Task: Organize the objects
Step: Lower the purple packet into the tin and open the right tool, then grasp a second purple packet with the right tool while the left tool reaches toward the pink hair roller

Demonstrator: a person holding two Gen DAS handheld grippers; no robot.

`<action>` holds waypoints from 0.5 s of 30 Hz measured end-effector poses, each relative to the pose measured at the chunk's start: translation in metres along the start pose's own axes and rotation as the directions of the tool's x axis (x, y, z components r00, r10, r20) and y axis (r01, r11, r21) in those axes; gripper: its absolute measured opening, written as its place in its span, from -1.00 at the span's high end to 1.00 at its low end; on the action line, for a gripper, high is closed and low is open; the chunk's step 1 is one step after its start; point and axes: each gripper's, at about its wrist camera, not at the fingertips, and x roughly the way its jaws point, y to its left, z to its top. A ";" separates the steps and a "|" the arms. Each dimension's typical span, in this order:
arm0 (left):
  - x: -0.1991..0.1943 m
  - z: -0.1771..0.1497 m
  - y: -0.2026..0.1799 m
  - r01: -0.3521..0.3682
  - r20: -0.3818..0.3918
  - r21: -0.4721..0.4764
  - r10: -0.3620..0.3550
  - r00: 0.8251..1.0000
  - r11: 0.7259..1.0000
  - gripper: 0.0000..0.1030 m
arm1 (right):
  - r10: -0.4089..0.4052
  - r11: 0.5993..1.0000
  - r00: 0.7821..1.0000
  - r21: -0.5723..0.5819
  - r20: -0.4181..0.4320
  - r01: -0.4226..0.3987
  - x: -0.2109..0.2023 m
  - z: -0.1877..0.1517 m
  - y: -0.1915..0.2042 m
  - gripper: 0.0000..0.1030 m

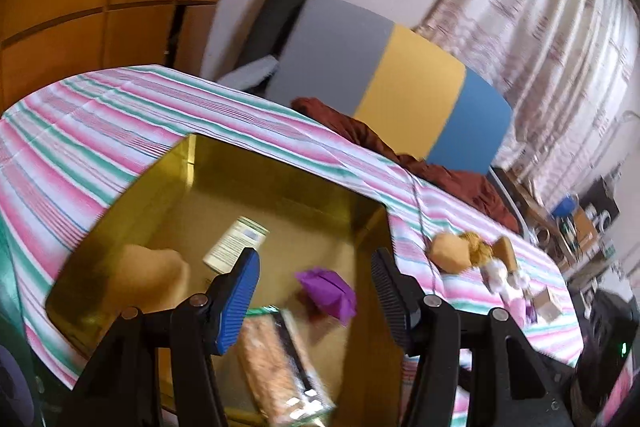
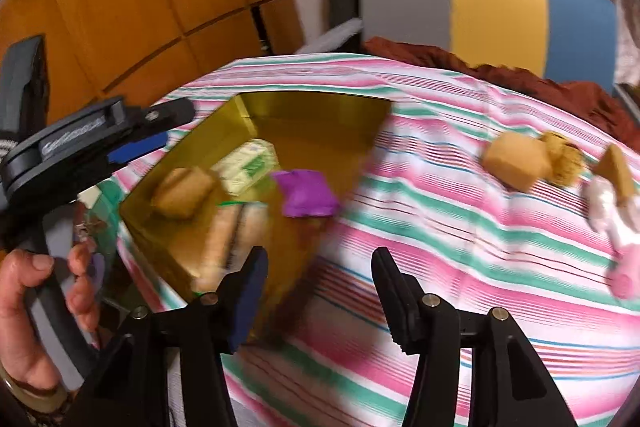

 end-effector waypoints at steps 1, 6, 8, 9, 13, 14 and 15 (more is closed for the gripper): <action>0.001 -0.002 -0.006 0.007 -0.006 0.016 -0.007 1.000 1.000 -0.14 | -0.016 1.000 1.000 0.009 -0.003 0.016 -0.003 -0.002 -0.009 -0.08; 0.005 -0.020 -0.038 0.066 -0.045 0.092 -0.062 0.997 0.994 -0.16 | -0.124 0.990 0.992 0.061 -0.026 0.126 -0.024 -0.014 -0.071 -0.10; 0.007 -0.028 -0.051 0.092 -0.071 0.119 -0.084 0.994 0.989 -0.16 | -0.165 0.982 0.986 0.086 -0.037 0.167 -0.034 -0.019 -0.097 -0.11; 0.008 -0.032 -0.058 0.104 -0.082 0.133 -0.093 0.992 0.986 -0.16 | -0.187 0.977 0.981 0.096 -0.043 0.190 -0.039 -0.021 -0.110 -0.11; 0.008 -0.045 -0.079 0.145 -0.112 0.176 -0.127 0.986 0.974 -0.16 | -0.275 0.948 0.959 0.149 -0.064 0.281 -0.059 -0.029 -0.164 -0.13; 0.008 -0.048 -0.085 0.159 -0.121 0.186 -0.138 0.983 0.970 -0.16 | -0.300 0.937 0.952 0.167 -0.067 0.307 -0.066 -0.030 -0.179 -0.13; 0.008 -0.051 -0.092 0.173 -0.132 0.195 -0.149 0.980 0.965 -0.16 | -0.331 0.922 0.941 0.189 -0.067 0.338 -0.073 -0.031 -0.196 -0.13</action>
